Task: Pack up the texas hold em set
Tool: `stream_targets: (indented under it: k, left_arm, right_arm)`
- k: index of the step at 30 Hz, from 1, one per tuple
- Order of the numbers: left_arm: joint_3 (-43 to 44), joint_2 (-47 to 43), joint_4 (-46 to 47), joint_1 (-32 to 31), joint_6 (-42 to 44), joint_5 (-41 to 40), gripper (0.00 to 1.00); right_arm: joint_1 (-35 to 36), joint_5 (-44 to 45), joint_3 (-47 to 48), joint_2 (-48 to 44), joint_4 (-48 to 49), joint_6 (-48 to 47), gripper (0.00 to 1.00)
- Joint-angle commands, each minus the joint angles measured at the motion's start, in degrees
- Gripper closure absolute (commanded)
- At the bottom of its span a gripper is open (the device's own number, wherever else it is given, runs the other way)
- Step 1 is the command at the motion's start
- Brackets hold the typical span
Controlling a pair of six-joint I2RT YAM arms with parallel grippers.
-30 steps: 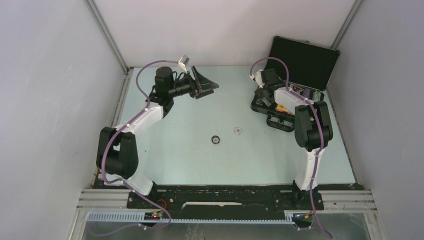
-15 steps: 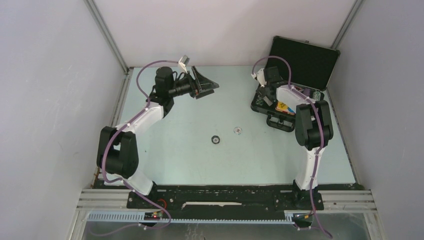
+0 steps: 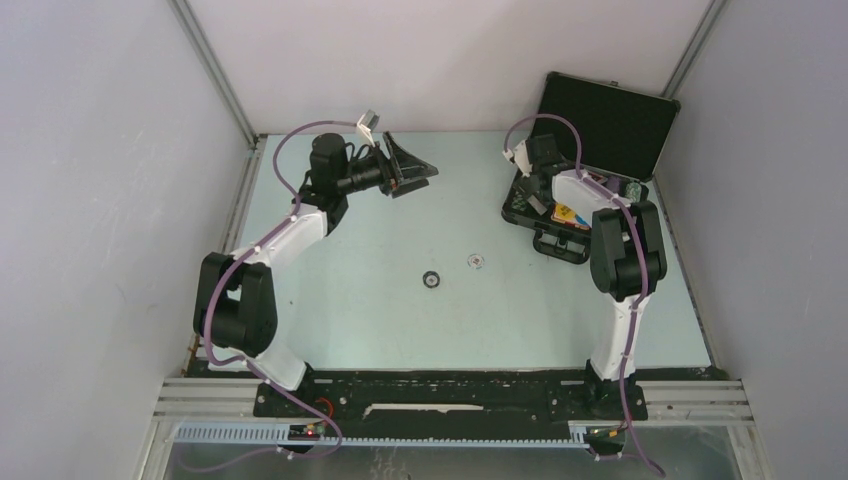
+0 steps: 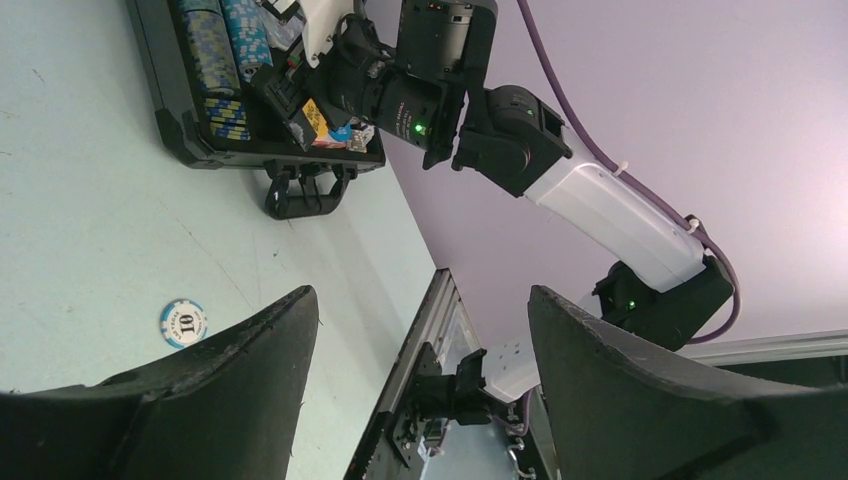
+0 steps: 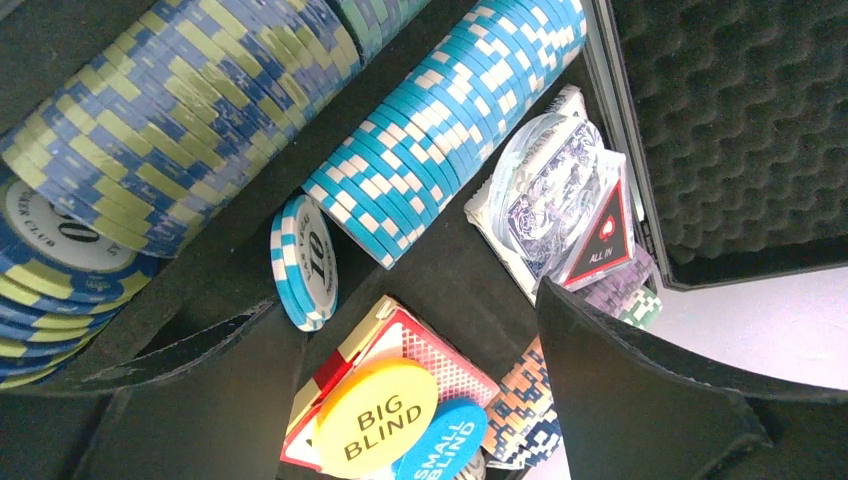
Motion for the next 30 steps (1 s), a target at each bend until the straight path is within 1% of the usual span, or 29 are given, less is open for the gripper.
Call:
stream_targets:
  k: [1,11,16,22,30]
  left_arm:
    - [-1.9,0.2,2.9,0.2,-1.0,1.8,0.18]
    - [-1.9,0.3,3.2,0.2,-1.1,1.8,0.18]
    - [-1.9,0.3,3.4,0.2,-1.2,1.9,0.18]
    - [-1.9,0.5,3.4,0.2,-1.3,2.0,0.18]
    - [-1.9,0.4,3.5,0.2,-1.4,2.0,0.18]
  right_arm:
    - [0.5,2.5,1.4,-4.7,-1.0,0.3,0.09]
    - [0.3,2.5,2.4,-4.2,1.3,-0.2,0.09]
    - [-0.1,-0.4,3.3,-2.9,2.0,0.4,0.09]
    - [-0.1,-2.3,5.0,-2.1,1.3,1.1,0.09]
    - [-0.5,-2.3,7.4,0.2,0.7,0.9,0.08]
